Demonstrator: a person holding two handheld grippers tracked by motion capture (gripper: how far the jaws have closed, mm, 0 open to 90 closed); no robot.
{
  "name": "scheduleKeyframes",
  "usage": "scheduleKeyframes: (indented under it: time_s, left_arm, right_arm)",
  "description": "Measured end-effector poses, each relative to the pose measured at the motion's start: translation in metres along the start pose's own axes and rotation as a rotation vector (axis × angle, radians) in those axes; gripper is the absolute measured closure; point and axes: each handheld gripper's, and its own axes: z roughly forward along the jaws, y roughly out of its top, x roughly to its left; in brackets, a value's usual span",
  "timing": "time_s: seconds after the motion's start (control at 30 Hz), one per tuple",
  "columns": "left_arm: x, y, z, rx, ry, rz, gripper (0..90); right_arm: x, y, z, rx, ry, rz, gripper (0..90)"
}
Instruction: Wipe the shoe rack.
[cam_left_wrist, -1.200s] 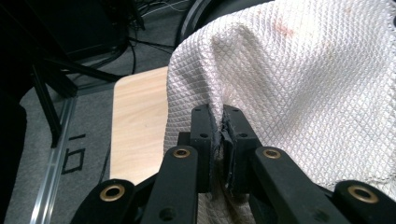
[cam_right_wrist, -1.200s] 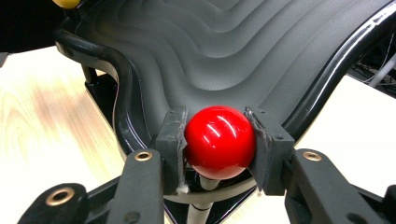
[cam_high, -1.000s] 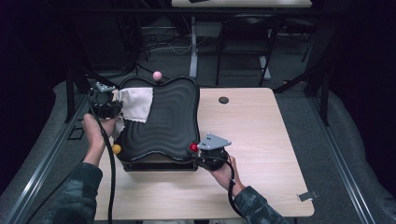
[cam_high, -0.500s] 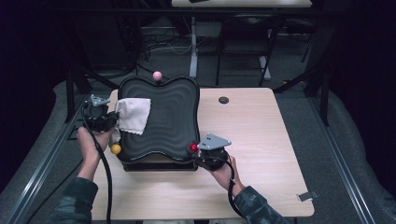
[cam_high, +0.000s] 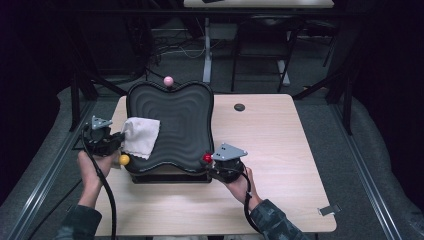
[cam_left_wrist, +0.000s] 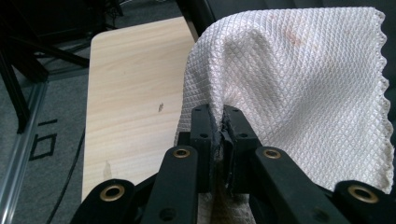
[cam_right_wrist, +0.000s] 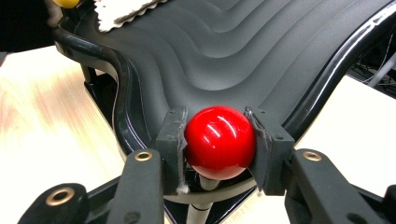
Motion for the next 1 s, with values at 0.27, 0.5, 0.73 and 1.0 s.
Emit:
scheduleKeyframes:
  time_s: [0.27, 0.5, 0.73, 1.0]
  left_arm:
    - [0.008, -0.018, -0.005, 0.02, -0.019, -0.03, 83.7]
    - [0.009, -0.025, -0.01, 0.043, -0.035, -0.034, 83.7]
    - [0.006, -0.029, -0.011, 0.046, -0.037, -0.026, 83.7]
    - [0.005, -0.023, -0.008, 0.034, -0.027, -0.022, 83.7]
  right_arm:
    - [0.0, 0.0, 0.0, 0.0, 0.001, -0.003, 60.3]
    - [0.0, 0.0, 0.0, 0.002, 0.002, -0.005, 60.3]
    - [0.0, 0.001, 0.0, 0.009, 0.002, -0.008, 60.3]
    - [0.0, 0.001, 0.0, 0.007, 0.003, -0.006, 60.3]
